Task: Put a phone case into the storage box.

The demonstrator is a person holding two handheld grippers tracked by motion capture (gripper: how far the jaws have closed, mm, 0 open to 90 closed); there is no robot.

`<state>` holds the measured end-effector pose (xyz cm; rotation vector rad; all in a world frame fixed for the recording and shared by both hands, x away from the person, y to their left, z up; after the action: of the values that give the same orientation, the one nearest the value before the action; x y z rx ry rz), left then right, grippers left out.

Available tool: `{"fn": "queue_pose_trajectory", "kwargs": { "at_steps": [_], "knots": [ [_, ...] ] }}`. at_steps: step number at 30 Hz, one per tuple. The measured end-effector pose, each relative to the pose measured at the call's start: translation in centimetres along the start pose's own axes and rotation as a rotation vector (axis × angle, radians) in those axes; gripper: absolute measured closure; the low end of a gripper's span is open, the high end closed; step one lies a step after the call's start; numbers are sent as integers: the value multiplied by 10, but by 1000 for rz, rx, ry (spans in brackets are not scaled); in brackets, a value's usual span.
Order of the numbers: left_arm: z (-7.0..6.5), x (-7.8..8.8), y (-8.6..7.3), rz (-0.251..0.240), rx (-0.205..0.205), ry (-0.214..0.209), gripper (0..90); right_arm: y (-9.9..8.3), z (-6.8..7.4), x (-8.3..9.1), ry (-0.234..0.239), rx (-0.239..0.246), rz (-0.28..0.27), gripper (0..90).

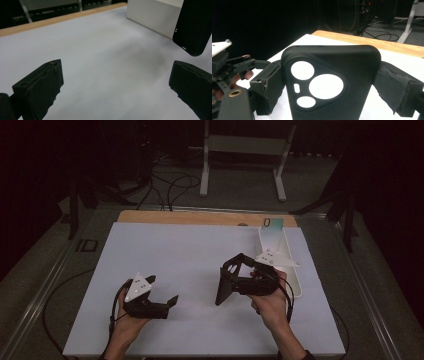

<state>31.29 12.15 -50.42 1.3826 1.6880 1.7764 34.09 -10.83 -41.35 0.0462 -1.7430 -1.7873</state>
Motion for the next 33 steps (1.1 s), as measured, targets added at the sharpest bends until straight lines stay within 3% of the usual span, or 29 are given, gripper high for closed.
{"fn": "queue_pose_trajectory", "kwargs": {
  "at_steps": [4,9,16,24,33],
  "knots": [
    [7,13,-7,-29,11,23,0,1,-1,0,-2,-1,-2,138],
    [11,25,-19,-33,-2,48,0,3,-1,0,-6,3,-3,139],
    [18,43,-32,-55,12,103,0,8,-3,1,-14,9,-12,139],
    [22,47,-47,-16,18,133,0,17,-9,-1,-29,7,-29,139],
    [27,49,-49,-40,25,143,0,31,-24,-1,-52,-22,-42,139]
  ]
}}
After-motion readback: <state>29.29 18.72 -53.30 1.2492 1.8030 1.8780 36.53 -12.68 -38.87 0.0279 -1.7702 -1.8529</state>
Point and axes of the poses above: each handheld gripper's, and its own axes: x roughly backward along the jaws, y roughly out of its top, z roughly to its left, the point moved 9 cm from there along -x, roughly forward along the jaws, and after that the axes turned 15 degrees about -y, right-handed, at the moved point
